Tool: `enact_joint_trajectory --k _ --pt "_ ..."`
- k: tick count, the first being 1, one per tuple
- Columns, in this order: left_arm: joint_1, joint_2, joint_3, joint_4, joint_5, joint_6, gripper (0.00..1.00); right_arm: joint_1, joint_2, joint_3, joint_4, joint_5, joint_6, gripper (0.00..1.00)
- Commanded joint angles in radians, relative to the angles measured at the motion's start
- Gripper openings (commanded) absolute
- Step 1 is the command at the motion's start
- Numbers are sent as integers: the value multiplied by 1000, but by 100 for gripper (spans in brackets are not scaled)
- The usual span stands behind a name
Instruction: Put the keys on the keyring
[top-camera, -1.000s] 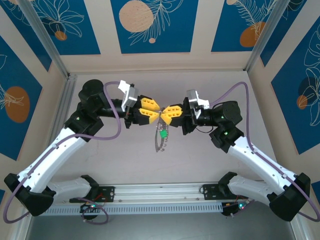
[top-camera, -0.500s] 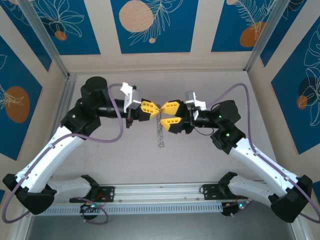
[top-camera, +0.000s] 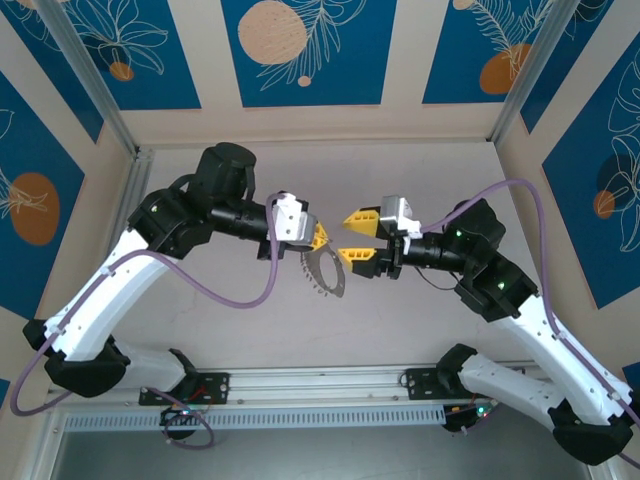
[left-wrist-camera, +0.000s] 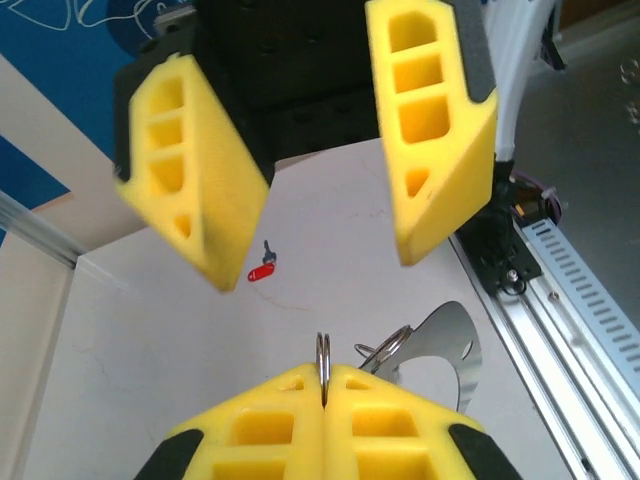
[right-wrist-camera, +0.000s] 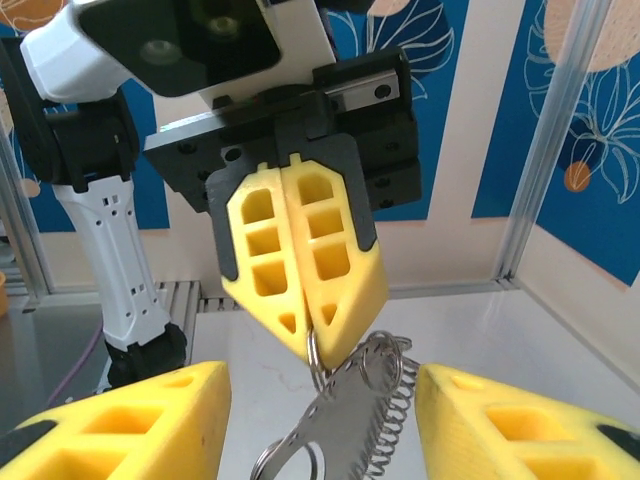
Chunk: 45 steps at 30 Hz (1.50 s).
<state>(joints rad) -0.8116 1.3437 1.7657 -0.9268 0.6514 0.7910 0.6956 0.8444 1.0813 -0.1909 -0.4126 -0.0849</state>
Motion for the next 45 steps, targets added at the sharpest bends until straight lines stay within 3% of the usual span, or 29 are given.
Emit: enact_joint_trajectory --k 1,4,13,22,24,28,31,33,38,41,45 --pt "-14 3 58 -63 -22 78 0 37 31 54 -119 71 -116 50" --pt "-14 3 55 -58 -21 70 0 54 43 56 -130 95 -143 46" --pt "-15 8 53 -49 -8 49 0 65 63 60 -121 104 -165 19" --pt "-15 9 51 -46 -2 31 0 87 71 54 -79 98 -159 21" --pt "-18 11 49 -46 -5 27 0 90 71 51 -62 90 -150 18" --pt "-21 12 46 -43 -12 18 0 108 80 45 -41 103 -151 0" --pt "-23 -2 25 -16 -17 -4 0 114 61 15 6 124 -145 0" --pt "-20 -33 -20 36 -11 -31 0 114 36 -21 65 137 -126 0" --pt "58 -153 -231 325 123 -211 26 99 -46 -141 278 143 -28 0" --pt "122 -191 -349 548 254 -379 28 86 -62 -186 381 101 45 0" --pt "148 -205 -432 758 327 -521 27 87 -67 -230 500 84 120 0"
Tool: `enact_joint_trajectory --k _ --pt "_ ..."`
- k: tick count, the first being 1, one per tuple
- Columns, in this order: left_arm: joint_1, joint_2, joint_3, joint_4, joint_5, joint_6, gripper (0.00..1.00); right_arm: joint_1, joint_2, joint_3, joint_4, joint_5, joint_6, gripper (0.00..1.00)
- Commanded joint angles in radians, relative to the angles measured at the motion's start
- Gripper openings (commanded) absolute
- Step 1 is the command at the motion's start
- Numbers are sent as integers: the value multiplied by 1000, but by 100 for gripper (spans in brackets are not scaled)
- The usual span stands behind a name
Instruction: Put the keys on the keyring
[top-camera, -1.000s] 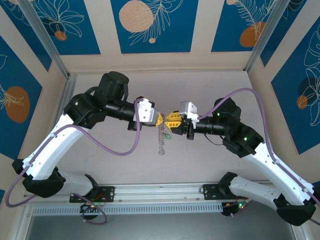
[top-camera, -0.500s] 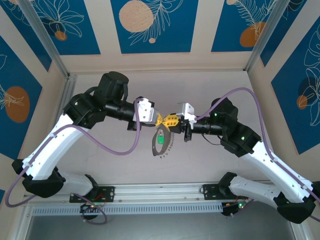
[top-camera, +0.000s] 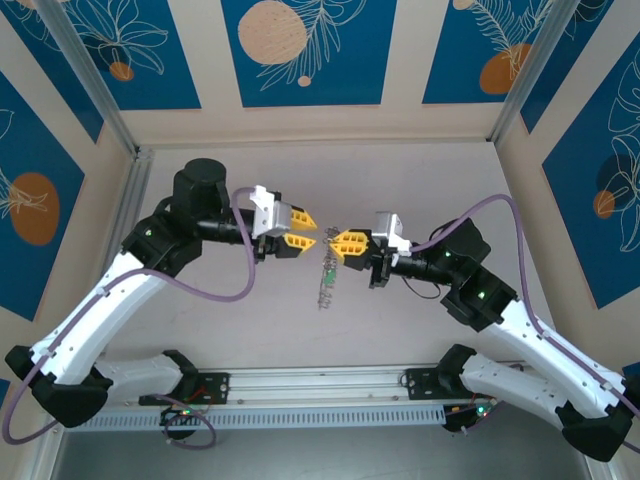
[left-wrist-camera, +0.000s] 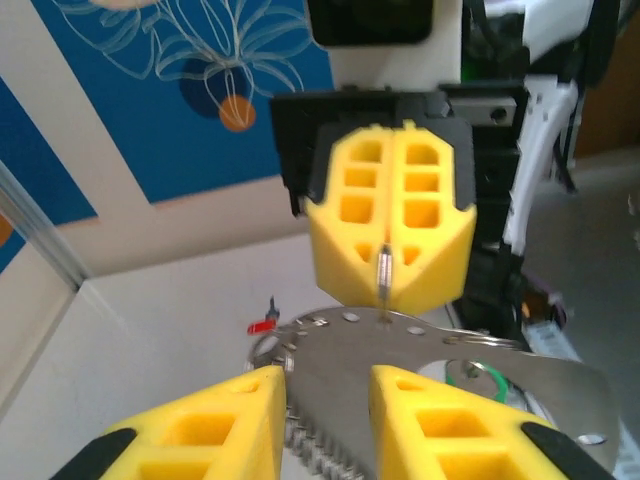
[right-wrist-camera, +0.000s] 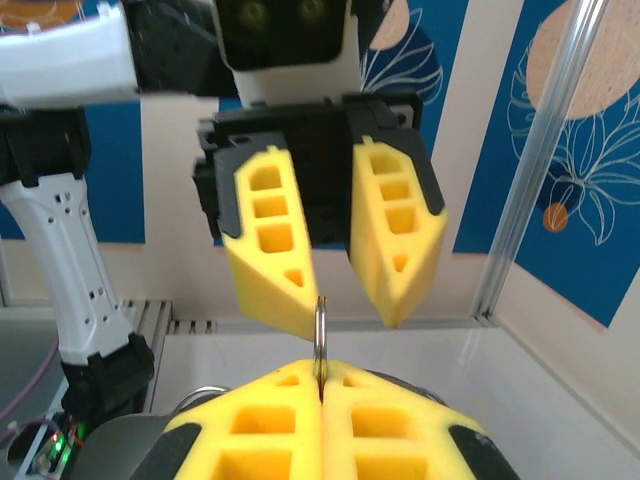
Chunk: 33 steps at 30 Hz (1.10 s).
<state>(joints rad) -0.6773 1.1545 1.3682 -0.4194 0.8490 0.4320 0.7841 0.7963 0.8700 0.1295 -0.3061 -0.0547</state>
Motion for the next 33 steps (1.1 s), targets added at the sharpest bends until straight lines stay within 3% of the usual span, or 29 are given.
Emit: enact_joint_trajectory --k 1,9,15,27,33 --pt "13 -16 -45 281 139 -185 27 -2 -21 -30 218 -21 104 0" --pt "16 -34 -90 446 204 -316 26 -6 -11 -95 380 2 192 0" --pt "16 -32 -96 461 225 -349 27 -20 15 -106 471 -7 241 0" --pt "15 21 -100 551 235 -411 30 -14 52 -97 511 -43 265 0" --pt "12 35 -95 539 232 -409 21 -14 58 -91 514 -54 264 0"
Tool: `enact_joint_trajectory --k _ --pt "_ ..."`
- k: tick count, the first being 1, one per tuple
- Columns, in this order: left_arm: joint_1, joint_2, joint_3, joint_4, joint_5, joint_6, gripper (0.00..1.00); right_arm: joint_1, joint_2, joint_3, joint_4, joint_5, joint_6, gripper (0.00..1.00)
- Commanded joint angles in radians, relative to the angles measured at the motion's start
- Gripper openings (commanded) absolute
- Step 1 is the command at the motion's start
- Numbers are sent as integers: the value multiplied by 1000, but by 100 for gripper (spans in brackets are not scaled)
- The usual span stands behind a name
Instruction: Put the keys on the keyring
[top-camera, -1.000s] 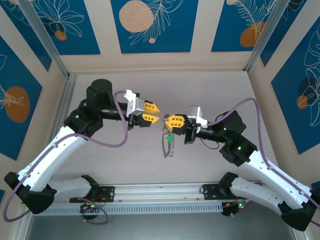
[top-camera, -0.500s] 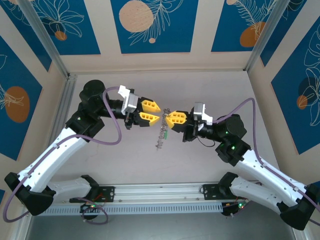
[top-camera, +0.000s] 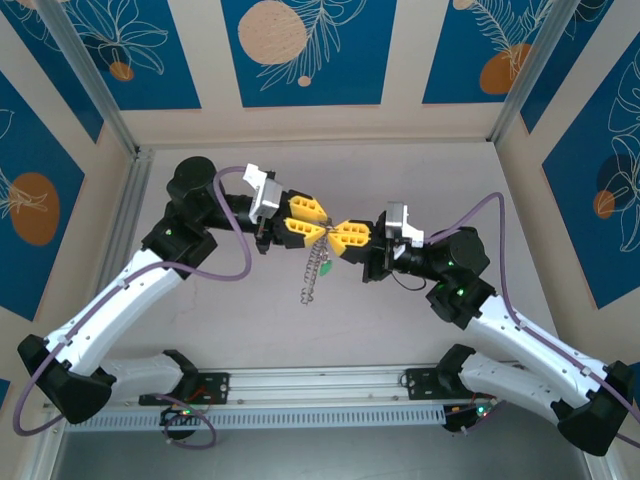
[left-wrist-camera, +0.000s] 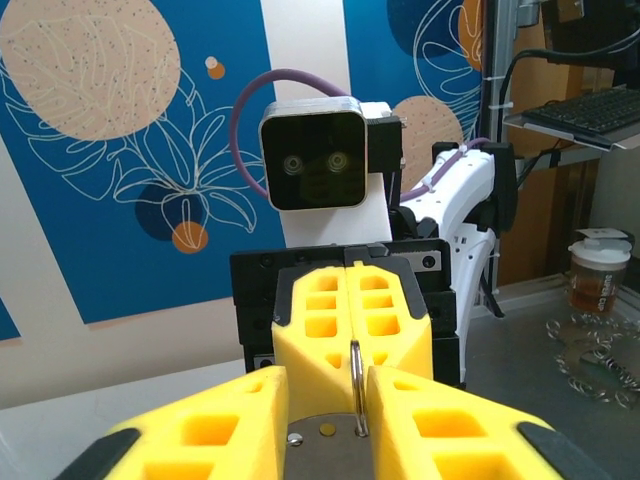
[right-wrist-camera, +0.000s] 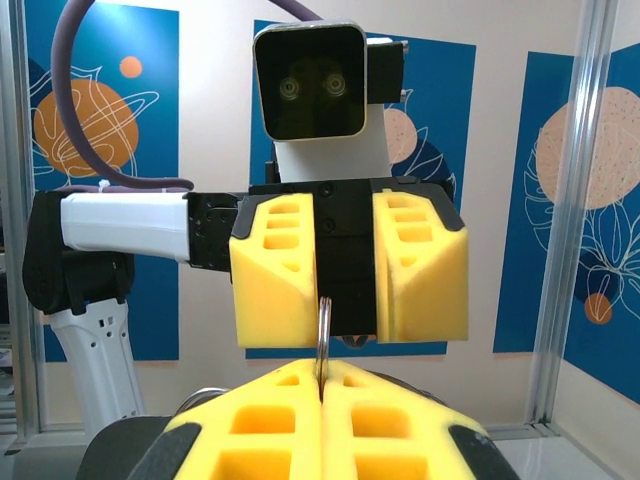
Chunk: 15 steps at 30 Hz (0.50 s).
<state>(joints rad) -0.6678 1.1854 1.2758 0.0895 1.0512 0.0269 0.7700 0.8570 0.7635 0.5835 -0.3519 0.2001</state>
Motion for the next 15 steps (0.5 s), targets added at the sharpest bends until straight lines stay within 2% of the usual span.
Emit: enact_joint_trajectory --k 1,3,8,11,15 --pt "-1 7 1 21 30 2 14 0 0 17 60 -8 9 0" --pt "-3 12 9 -4 27 19 2 -1 1 17 62 -7 8 0" --pt "-4 7 44 -133 10 108 0 -3 9 49 -6 20 -5 0" --pt "-4 12 108 -300 -35 217 0 -3 11 109 -172 51 -53 23" --pt "-11 50 245 -598 -126 416 0 9 -14 176 -422 115 -171 35"
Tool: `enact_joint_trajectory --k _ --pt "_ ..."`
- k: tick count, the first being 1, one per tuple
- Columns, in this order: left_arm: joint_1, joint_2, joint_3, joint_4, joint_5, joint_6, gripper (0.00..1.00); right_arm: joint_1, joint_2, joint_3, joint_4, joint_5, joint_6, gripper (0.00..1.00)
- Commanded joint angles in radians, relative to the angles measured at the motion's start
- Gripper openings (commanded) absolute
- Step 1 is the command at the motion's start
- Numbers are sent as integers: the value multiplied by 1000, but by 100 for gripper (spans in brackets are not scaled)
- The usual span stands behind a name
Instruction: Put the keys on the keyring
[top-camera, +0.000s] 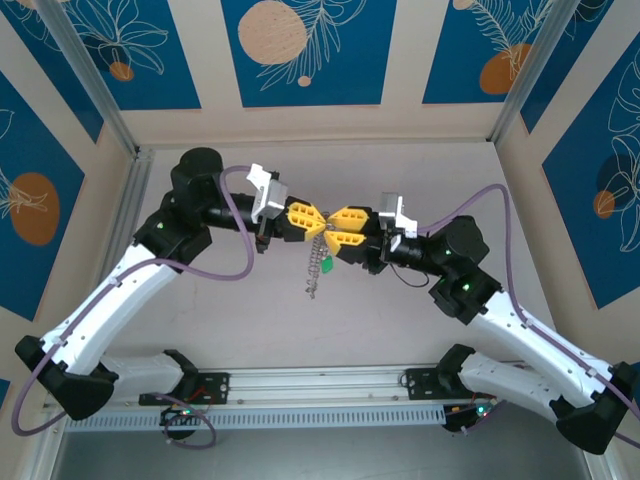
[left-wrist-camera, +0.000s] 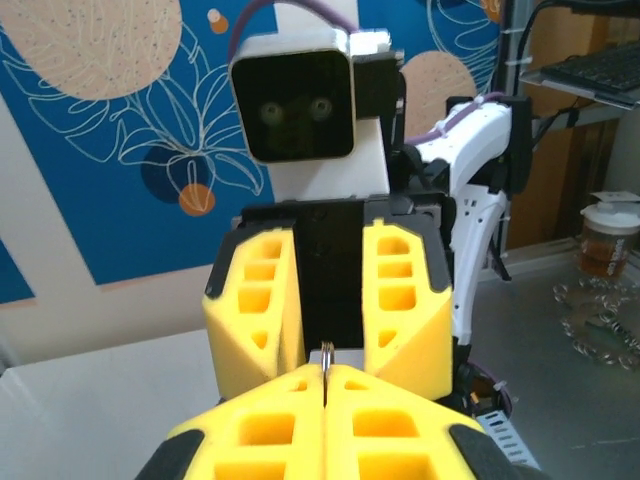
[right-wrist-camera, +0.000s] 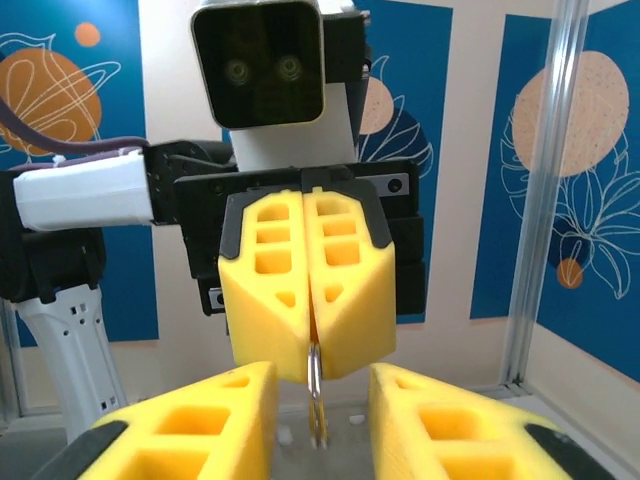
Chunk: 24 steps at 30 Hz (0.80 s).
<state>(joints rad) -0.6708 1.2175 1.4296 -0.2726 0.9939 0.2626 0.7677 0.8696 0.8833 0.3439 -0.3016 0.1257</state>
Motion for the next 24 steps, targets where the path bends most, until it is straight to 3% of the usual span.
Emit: enact_joint_trajectory --k 1,4,9,15,24 --pt "-12 36 130 -313 -100 231 0 15 -36 75 -245 88 -130 39" --pt "-35 90 235 -501 -190 348 0 19 -49 128 -410 135 -212 39" --pt "-68 147 334 -638 -288 431 0 22 -45 181 -561 130 -290 38" --pt "-104 189 419 -740 -358 482 0 23 -19 218 -661 116 -320 35" --pt "-125 192 428 -770 -368 493 0 8 14 220 -678 97 -310 33"
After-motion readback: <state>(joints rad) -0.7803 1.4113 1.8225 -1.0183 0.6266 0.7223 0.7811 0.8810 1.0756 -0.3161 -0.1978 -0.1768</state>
